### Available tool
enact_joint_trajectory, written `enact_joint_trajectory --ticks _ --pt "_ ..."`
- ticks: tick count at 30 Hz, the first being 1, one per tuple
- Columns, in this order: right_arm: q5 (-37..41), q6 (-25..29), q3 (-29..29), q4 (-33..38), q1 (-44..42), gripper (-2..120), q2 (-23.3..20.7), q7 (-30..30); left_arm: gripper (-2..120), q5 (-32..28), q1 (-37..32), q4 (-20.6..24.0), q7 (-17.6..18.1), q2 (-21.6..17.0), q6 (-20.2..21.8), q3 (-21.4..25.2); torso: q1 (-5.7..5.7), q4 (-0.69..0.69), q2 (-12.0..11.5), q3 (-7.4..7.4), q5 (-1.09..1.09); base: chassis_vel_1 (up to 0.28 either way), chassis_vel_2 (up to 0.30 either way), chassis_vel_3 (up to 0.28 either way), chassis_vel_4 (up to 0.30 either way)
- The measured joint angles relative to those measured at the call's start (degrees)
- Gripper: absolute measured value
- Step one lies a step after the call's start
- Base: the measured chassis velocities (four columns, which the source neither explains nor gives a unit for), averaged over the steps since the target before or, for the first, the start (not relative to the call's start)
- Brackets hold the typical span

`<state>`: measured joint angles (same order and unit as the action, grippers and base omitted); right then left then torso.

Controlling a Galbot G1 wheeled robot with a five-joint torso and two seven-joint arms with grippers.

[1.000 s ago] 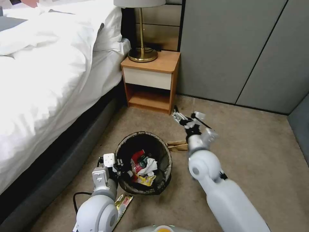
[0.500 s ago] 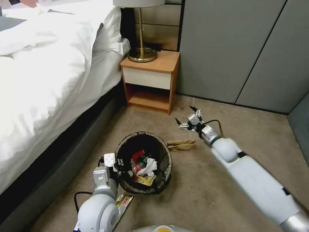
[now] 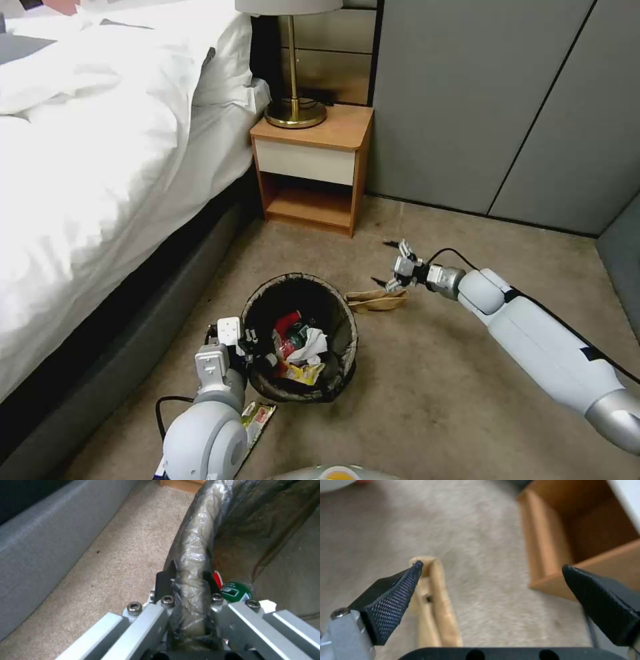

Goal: Pick up the trash bin, then pick up the garbage from the floor and place it into the trash bin.

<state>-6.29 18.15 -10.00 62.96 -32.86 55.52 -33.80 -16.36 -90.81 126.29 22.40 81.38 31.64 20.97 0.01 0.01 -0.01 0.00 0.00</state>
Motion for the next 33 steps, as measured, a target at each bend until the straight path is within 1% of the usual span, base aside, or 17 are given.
enact_joint_trajectory --ticks 4,9,11,16,18,19,21,22,25,26,29,33 --pt "-3.5 2.7 0.2 -4.7 0.8 100 2.1 -4.1 0 0.0 0.0 -0.1 0.0 0.3 0.0 -0.3 0.0 -0.01 0.0 0.0 0.0 0.0 0.0 0.0 0.0" --pt "-6.0 4.0 1.0 -7.2 0.9 100 3.5 -7.1 0 0.2 0.1 -0.3 0.0 0.4 0.0 -0.5 0.0 -0.01 0.0 0.0 0.0 0.0 0.0 0.0 0.0" --pt "-7.4 5.0 2.2 -8.9 0.7 100 4.7 -8.3 0 0.2 0.2 -0.3 0.0 0.4 0.0 -0.5 -0.01 -0.02 0.0 0.0 -0.01 0.0 0.0 0.0 0.0" --pt "-7.7 6.0 3.3 -11.5 0.5 100 6.1 -8.5 0 0.1 0.3 -0.7 0.0 0.4 0.0 -0.5 0.0 -0.01 0.0 0.0 -0.01 0.0 0.0 0.0 0.0" --pt "-8.7 6.7 4.2 -13.9 0.7 100 7.7 -8.4 0 0.2 0.4 -0.8 0.0 0.6 0.0 -0.7 -0.01 -0.03 0.0 0.0 -0.01 0.0 0.0 0.0 0.0" --pt "-8.7 6.7 4.2 -13.9 0.7 100 7.7 -8.4 0 0.2 0.4 -0.8 0.0 0.6 0.0 -0.7 -0.01 -0.03 0.0 0.0 -0.01 0.0 0.0 0.0 0.0" --pt "-9.3 6.8 4.9 -16.4 1.2 100 9.4 -7.6 0 0.3 0.3 -1.0 0.0 0.7 0.0 -0.9 0.0 0.0 0.0 0.0 0.0 0.0 0.0 0.0 0.0" --pt "-9.3 6.8 4.9 -16.4 1.2 100 9.4 -7.6 0 0.3 0.3 -1.0 0.0 0.7 0.0 -0.9 0.0 0.0 0.0 0.0 0.0 0.0 0.0 0.0 0.0" --pt "-9.2 6.2 5.3 -19.8 1.7 100 11.1 -6.2 0 0.5 0.1 -0.9 0.0 0.8 0.0 -0.8 0.0 0.0 0.0 0.0 0.0 0.0 0.0 0.0 0.0" --pt "-9.2 6.2 5.3 -19.8 1.7 100 11.1 -6.2 0 0.5 0.1 -0.9 0.0 0.8 0.0 -0.8 0.0 0.0 0.0 0.0 0.0 0.0 0.0 0.0 0.0" --pt "-7.2 5.1 5.5 -23.0 2.0 100 12.0 -4.4 0 0.5 -0.3 -0.7 0.0 0.7 -0.1 -0.6 -0.01 -0.01 0.0 0.0 0.0 0.0 0.0 0.0 0.0" --pt "-6.3 4.3 5.8 -24.5 2.1 100 12.4 -3.2 0 0.6 -0.5 -0.6 0.0 0.6 -0.2 -0.5 -0.01 -0.01 0.0 0.0 0.0 0.0 0.0 0.0 0.0"
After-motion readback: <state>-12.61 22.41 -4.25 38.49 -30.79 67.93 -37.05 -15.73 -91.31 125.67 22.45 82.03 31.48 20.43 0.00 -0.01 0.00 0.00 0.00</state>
